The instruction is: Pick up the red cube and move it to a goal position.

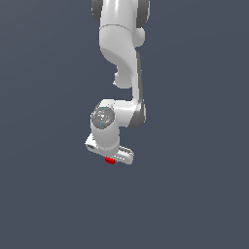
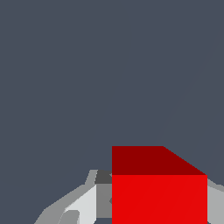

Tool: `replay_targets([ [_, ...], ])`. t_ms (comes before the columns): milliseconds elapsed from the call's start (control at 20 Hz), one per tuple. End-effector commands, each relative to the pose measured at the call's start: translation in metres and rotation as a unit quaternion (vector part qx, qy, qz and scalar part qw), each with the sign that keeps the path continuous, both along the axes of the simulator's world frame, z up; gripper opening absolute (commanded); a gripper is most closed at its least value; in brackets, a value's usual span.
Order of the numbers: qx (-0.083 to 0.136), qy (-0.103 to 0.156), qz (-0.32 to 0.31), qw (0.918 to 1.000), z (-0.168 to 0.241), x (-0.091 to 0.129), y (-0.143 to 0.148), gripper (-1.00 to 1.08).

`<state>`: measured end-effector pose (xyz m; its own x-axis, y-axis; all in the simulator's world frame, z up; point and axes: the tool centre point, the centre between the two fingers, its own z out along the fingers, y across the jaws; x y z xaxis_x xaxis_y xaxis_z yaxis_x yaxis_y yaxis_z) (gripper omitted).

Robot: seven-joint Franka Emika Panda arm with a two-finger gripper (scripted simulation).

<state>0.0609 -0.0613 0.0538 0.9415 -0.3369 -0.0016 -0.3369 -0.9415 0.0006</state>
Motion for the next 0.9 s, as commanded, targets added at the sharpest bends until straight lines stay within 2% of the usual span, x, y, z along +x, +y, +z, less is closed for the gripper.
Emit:
replay_targets([
  [0,0.000,-0.001,0.000,1.0000,0.013,-0.009,0.008,-1.00],
  [850,0.000,-0.001,0.000,1.0000,0.127,-0.096,0.077,-1.00],
])
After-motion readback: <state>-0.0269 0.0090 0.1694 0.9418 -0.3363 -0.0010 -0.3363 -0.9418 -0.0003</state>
